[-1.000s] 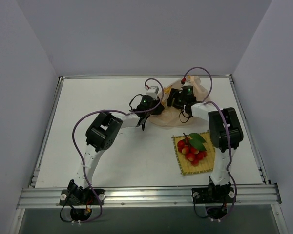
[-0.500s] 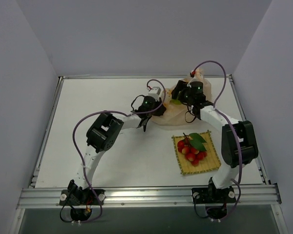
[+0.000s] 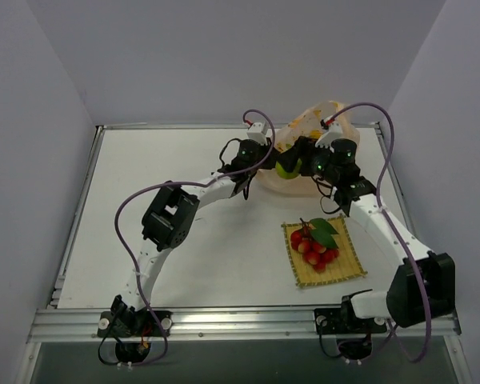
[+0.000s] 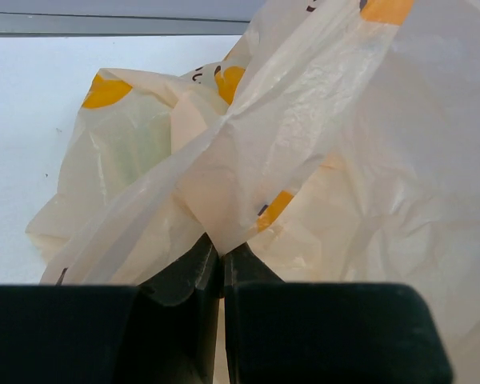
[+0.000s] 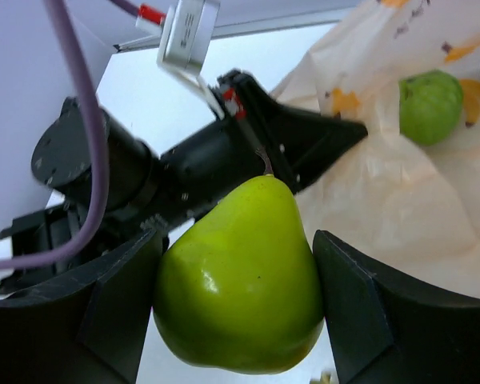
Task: Take the fake fruits out of the plastic bag
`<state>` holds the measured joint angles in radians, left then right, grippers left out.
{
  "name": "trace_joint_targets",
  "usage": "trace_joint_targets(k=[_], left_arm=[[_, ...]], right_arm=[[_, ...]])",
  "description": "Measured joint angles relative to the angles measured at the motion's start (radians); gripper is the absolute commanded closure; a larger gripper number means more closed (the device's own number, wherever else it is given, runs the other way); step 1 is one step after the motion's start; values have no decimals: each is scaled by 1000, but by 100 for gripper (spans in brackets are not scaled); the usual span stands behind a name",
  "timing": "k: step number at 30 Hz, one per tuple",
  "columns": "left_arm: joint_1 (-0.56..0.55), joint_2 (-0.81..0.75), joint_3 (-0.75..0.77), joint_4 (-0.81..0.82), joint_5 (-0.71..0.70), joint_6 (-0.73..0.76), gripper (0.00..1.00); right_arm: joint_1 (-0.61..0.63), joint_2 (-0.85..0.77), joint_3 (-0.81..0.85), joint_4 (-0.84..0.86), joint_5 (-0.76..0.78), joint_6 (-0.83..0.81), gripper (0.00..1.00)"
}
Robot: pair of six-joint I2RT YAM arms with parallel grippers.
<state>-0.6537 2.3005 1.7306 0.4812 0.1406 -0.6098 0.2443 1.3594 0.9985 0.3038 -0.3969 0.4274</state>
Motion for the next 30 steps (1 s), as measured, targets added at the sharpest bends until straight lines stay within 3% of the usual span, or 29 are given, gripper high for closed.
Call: trace_joint_targets(k=[4, 9, 12, 21, 30], left_arm=[[0, 0, 0, 7, 1, -2, 98], [0, 0, -27, 37, 20, -13, 98], [-3, 0, -41, 53, 26, -23, 98], [-39, 0, -41, 70, 27, -21, 97], [-46, 0, -41, 86, 46, -31, 98]], right_arm=[[8, -190, -117, -106, 103, 35, 65], [-5, -461, -306, -241, 365, 129, 67], [-21, -536, -387, -308, 504, 207, 68], [-69, -443, -460, -390, 776, 370, 69], [-87, -295, -461, -389, 846, 441, 67]])
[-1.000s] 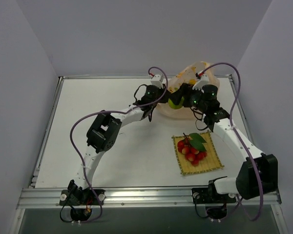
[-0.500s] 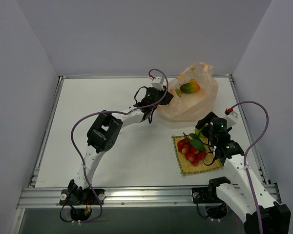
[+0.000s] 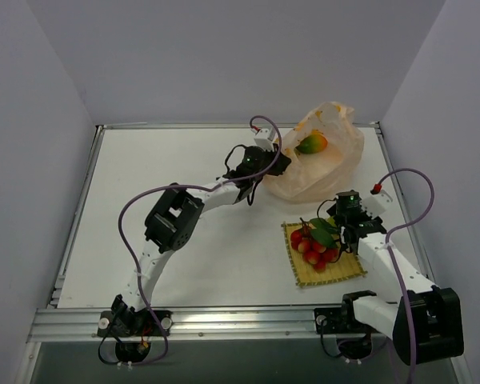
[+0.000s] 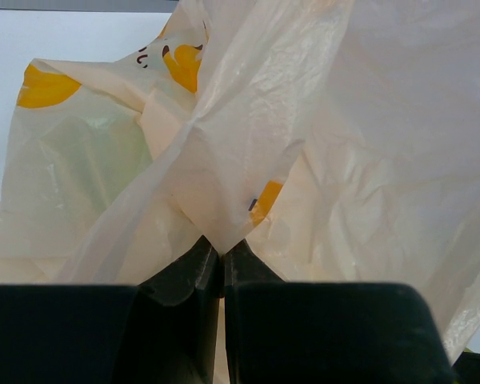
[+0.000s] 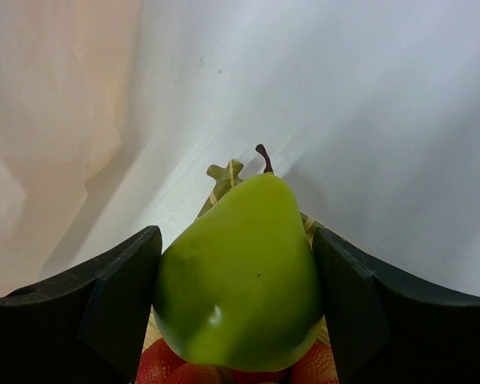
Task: Take the fake fruits out of the plastic bag
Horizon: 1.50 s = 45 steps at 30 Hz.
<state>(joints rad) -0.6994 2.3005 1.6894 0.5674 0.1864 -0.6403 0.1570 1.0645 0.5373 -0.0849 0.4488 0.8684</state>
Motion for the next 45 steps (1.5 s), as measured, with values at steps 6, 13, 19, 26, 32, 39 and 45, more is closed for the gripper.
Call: trace_joint_targets(k=[6, 13, 19, 26, 32, 39, 45], left_arm=[[7, 0, 0, 11, 1, -2, 98], [7, 0, 0, 14, 7, -2, 98], [7, 0, 0, 16, 17, -2, 98], [7, 0, -14, 25, 23, 4, 98], [5, -3, -64, 31, 26, 35, 98], [-1, -44, -143, 48, 6, 66, 98], [-2, -77, -185, 73, -50, 80, 98]], right_arm=[[-4, 69, -14, 34, -7, 27, 64], [-5, 66, -66, 85, -56, 44, 44], [-5, -31, -91, 50, -103, 45, 23], [-5, -202, -74, -41, -106, 18, 10], [5, -208, 93, -79, -113, -87, 35], [145, -15, 362, 9, -158, -264, 81], [176, 331, 539, 174, -219, -347, 84]])
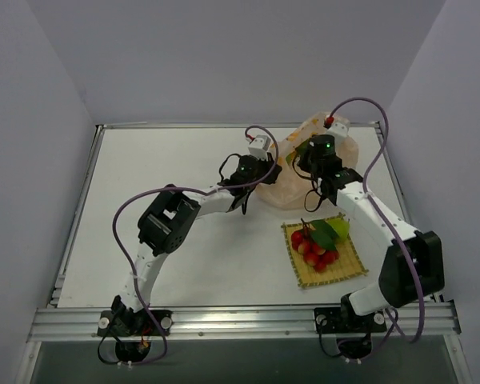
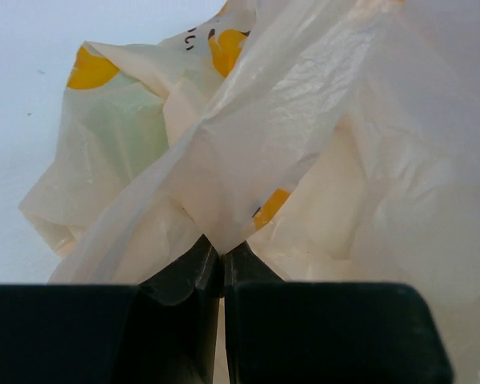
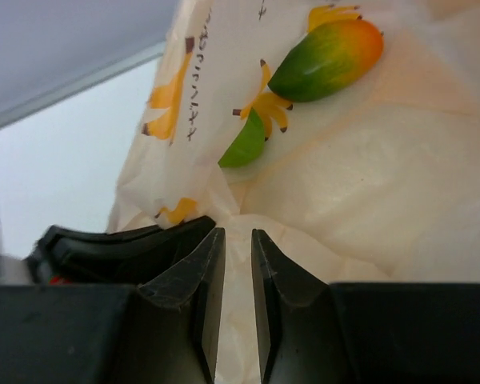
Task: Take the fake fruits out of the plastic bag
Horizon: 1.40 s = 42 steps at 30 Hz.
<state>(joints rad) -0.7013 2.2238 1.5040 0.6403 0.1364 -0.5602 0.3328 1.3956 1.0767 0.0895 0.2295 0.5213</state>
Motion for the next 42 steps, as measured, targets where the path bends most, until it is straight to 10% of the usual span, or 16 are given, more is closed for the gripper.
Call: trace_joint_targets(k=[11, 19, 28, 36, 42], left_arm=[[1, -23, -80, 1, -138, -29, 98], [10, -23, -80, 2, -137, -51, 98], [28, -23, -80, 2, -98, -76, 98], [39, -22, -68, -5, -80, -80, 98], [53, -21, -59, -7, -64, -80, 98]], right_arm=[[-35, 469, 152, 93, -110, -110, 82], [-66, 615, 267, 201, -186, -165, 40], [-85, 746, 399, 230, -304, -202, 17], [-92, 893, 539, 253, -386, -201, 20], [-91, 919, 551, 282, -384, -210, 57]])
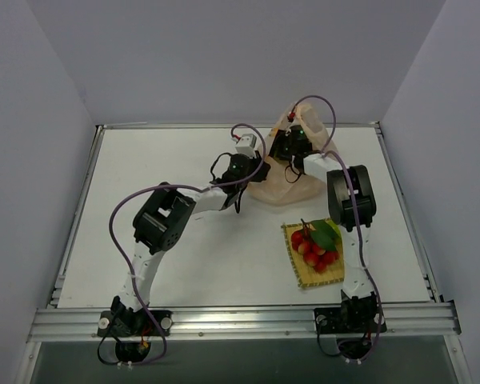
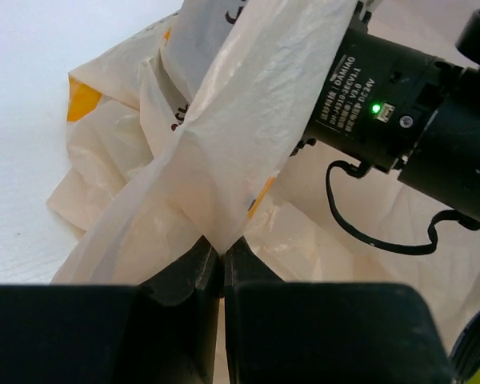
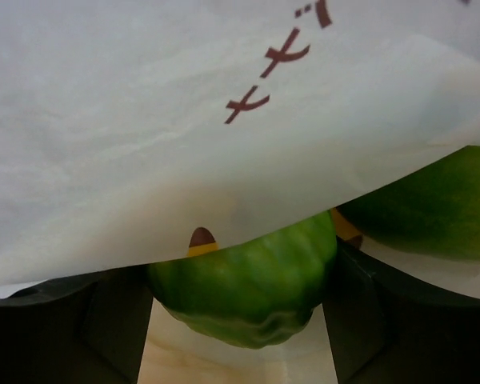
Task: Take the fake fruits out of the plastic bag
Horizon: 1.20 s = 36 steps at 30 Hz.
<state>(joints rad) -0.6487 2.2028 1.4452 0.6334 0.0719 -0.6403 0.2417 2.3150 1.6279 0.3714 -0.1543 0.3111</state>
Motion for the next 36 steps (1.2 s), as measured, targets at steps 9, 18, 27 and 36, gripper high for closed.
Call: trace_joint_targets(k=[9, 18, 27, 36], left_arm=[[10, 30, 79, -25, 17, -4, 98], [20, 86, 146, -54, 27, -31, 98], [25, 98, 172, -60, 42, -34, 98], [32, 100, 172, -53, 61, -48, 98]], right_arm=[[10, -216, -259, 74, 72, -21, 68], [32, -488, -411, 82, 75, 10, 69], [43, -759, -561, 27, -22, 71, 69], [93, -1352, -773, -382, -21, 198, 72]])
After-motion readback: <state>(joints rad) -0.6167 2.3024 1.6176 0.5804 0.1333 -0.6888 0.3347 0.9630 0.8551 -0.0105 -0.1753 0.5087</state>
